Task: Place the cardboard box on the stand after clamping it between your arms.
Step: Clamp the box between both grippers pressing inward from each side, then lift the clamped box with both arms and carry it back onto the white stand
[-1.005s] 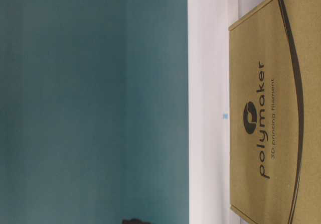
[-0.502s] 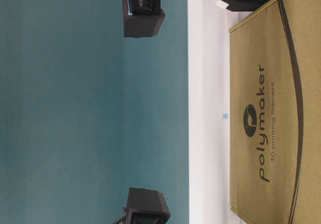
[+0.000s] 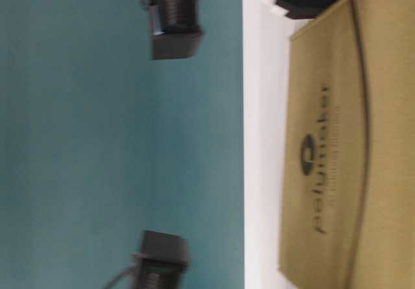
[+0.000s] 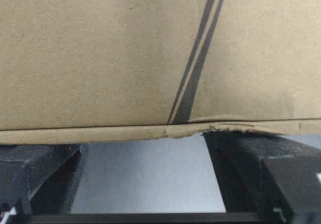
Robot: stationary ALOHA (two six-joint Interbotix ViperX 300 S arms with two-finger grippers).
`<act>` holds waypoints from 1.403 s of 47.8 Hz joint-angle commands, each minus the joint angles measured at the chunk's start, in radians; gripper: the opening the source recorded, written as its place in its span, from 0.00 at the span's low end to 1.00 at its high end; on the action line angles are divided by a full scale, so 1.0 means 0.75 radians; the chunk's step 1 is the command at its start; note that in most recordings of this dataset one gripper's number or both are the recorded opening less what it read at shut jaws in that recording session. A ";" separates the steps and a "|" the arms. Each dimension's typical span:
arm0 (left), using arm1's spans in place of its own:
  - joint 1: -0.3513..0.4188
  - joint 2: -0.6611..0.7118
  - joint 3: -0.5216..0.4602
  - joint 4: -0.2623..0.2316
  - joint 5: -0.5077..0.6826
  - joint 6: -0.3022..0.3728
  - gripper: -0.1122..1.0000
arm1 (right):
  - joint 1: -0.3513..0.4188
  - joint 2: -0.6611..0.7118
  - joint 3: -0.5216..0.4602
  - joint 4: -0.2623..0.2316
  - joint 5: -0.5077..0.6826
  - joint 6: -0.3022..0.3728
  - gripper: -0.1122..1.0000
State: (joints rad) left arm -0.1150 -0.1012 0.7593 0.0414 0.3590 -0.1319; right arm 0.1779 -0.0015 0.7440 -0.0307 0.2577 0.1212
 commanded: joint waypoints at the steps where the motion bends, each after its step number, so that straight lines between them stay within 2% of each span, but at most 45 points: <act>1: 0.004 -0.074 -0.115 0.004 0.080 -0.002 0.84 | 0.012 -0.092 -0.112 0.002 0.084 -0.012 0.86; 12: 0.018 -0.209 -0.268 0.004 0.387 0.006 0.84 | -0.004 -0.272 -0.252 0.004 0.421 -0.012 0.86; 21: 0.100 -0.268 -0.370 0.004 0.562 0.012 0.84 | -0.047 -0.333 -0.319 0.004 0.548 -0.020 0.86; 34: 0.202 -0.235 -0.393 0.004 0.558 0.020 0.84 | -0.133 -0.301 -0.305 -0.004 0.454 -0.047 0.86; 50: 0.382 -0.145 -0.397 0.008 0.403 0.029 0.84 | -0.327 -0.223 -0.311 0.008 0.299 -0.213 0.86; 59: 0.477 -0.090 -0.397 0.008 0.315 0.178 0.84 | -0.419 -0.196 -0.297 0.008 0.207 -0.317 0.85; 67: 0.573 -0.057 -0.434 0.006 0.303 0.358 0.84 | -0.434 -0.166 -0.280 0.008 0.205 -0.366 0.86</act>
State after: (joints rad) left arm 0.2976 -0.1473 0.5200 0.0552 0.7072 0.1319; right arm -0.1795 -0.1396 0.5691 -0.0399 0.5323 -0.1595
